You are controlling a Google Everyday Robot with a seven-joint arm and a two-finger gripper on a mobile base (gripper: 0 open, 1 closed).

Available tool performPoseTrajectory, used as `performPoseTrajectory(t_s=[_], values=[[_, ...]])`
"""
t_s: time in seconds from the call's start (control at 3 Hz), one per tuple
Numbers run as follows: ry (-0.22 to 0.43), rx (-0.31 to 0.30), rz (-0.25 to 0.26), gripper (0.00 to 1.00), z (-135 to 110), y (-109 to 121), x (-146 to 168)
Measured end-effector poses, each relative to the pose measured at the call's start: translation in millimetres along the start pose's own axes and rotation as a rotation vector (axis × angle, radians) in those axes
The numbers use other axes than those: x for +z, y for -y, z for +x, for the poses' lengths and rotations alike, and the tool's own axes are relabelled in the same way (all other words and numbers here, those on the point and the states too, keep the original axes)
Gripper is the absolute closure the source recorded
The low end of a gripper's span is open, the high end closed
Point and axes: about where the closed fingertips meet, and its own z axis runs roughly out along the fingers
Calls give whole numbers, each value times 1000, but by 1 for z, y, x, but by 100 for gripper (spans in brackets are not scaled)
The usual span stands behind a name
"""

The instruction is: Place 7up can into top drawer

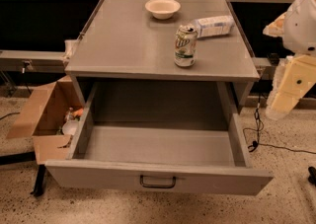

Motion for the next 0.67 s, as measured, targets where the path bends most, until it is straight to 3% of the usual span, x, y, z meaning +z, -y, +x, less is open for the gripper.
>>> performPoseTrajectory(t_s=[0.33, 0.67], values=[[0, 0, 0, 0, 0, 0, 0], [16, 45, 34, 0, 0, 15, -1]])
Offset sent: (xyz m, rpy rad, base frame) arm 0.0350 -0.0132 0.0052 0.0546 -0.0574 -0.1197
